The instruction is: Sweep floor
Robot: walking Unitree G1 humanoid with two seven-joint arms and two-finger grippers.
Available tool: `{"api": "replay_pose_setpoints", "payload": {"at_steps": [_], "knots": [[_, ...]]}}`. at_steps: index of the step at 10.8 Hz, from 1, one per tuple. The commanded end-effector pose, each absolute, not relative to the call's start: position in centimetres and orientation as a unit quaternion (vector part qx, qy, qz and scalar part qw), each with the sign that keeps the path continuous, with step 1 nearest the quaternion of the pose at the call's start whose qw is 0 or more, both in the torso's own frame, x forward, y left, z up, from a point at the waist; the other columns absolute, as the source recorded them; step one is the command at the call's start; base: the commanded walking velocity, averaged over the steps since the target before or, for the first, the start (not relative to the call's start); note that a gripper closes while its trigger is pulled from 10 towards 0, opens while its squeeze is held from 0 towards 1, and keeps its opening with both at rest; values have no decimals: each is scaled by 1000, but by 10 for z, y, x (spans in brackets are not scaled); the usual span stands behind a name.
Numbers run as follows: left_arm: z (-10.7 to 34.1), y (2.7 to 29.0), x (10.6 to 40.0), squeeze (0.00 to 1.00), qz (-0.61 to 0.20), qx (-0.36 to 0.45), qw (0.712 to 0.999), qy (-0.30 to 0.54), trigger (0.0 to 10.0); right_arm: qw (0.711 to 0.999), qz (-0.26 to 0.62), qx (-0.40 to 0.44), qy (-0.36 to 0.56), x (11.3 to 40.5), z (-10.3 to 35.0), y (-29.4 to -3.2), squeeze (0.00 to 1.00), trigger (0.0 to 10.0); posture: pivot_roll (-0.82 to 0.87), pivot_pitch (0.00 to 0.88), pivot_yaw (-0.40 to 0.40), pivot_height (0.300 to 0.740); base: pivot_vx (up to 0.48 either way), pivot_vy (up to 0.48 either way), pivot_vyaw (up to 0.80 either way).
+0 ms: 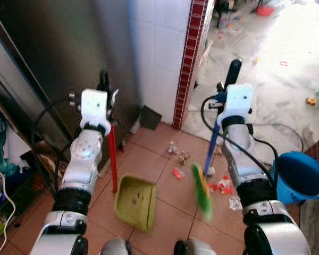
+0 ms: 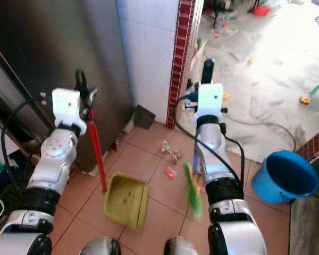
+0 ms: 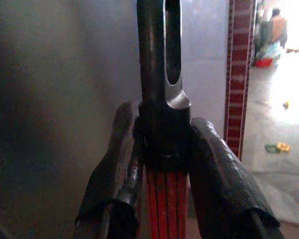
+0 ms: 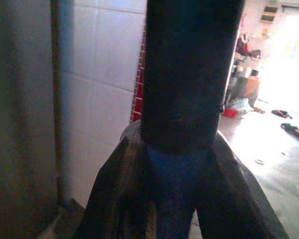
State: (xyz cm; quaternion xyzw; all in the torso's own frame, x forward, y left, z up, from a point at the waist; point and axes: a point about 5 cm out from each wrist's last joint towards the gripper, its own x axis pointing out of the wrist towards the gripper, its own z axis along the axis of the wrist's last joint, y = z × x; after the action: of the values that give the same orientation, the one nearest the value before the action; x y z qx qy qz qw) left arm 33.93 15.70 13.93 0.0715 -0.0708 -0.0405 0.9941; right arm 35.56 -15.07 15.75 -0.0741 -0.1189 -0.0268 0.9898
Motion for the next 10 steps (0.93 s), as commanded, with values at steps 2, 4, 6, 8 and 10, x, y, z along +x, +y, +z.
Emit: {"api": "replay_pose_setpoints", "payload": {"at_steps": [2, 4, 6, 8, 10], "knots": [[150, 154, 334, 0, -45, 65, 991, -104, 10000, 986, -32, -74, -147, 362, 174, -148, 0, 10000, -19, 0, -7, 740, 0, 0, 0], [124, 161, 311, 0, -32, 66, 995, -72, 10000, 986, -6, -89, -142, 356, 162, -145, 0, 10000, 6, 0, 2, 740, 0, 0, 0], [127, 176, 312, 0, -21, 77, 995, -67, 10000, 986, -23, -107, -124, 360, 153, -155, 0, 10000, 36, 0, 6, 740, 0, 0, 0], [156, 179, 322, 0, -21, 72, 992, -99, 10000, 983, -54, -87, -151, 374, 182, -159, 0, 10000, 47, 0, -13, 740, 0, 0, 0], [150, 183, 326, 0, 13, 58, 993, -102, 10000, 988, -54, -81, -119, 372, 160, -158, 0, 10000, 63, 0, -43, 740, 0, 0, 0]]}}
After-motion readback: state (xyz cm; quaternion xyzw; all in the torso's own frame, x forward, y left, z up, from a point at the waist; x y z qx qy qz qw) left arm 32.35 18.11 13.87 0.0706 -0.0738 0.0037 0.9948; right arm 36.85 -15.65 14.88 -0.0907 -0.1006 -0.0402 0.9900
